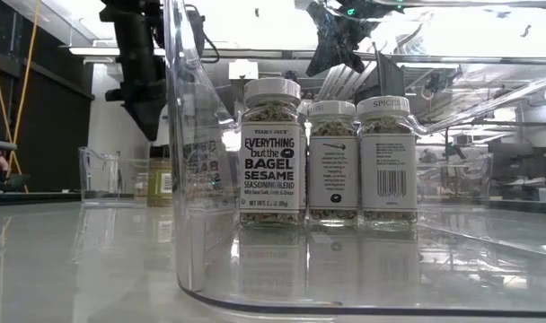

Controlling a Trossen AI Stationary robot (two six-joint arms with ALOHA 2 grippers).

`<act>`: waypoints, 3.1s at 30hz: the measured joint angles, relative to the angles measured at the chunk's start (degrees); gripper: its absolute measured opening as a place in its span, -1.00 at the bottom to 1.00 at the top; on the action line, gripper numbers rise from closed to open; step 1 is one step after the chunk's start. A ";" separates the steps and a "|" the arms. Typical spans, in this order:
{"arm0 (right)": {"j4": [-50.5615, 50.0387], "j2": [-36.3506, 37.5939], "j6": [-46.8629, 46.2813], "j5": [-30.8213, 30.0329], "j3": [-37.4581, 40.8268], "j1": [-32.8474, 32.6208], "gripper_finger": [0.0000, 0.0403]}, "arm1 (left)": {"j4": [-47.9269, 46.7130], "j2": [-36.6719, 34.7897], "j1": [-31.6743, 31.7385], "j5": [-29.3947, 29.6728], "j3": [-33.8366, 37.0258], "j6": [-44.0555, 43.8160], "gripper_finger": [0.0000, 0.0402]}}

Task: Sort spices by type
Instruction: Put the top black seasoning bottle into the top right transparent bin

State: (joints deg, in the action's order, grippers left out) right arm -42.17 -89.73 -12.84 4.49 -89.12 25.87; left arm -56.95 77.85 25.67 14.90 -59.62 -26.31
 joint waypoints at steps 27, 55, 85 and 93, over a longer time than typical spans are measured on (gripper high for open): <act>-8.10 2.38 -2.14 -0.48 0.00 0.55 -1.00 | 4.45 5.88 -0.06 -2.41 -2.24 1.49 -1.00; -12.56 9.90 -5.16 -3.02 0.02 0.35 -1.00 | 17.05 9.18 -1.25 -5.51 -1.55 7.32 -1.00; -13.30 9.86 -4.70 -3.02 0.02 0.35 -1.00 | 17.14 20.29 -2.79 2.77 -1.56 -0.39 -1.00; -13.30 9.86 -4.70 -3.02 0.02 0.35 -1.00 | 13.92 20.75 -3.34 2.71 -0.87 -2.11 -1.00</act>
State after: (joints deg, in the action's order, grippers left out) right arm -55.46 -79.88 -17.54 1.48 -89.10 26.22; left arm -43.03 98.59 22.33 17.61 -60.50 -28.42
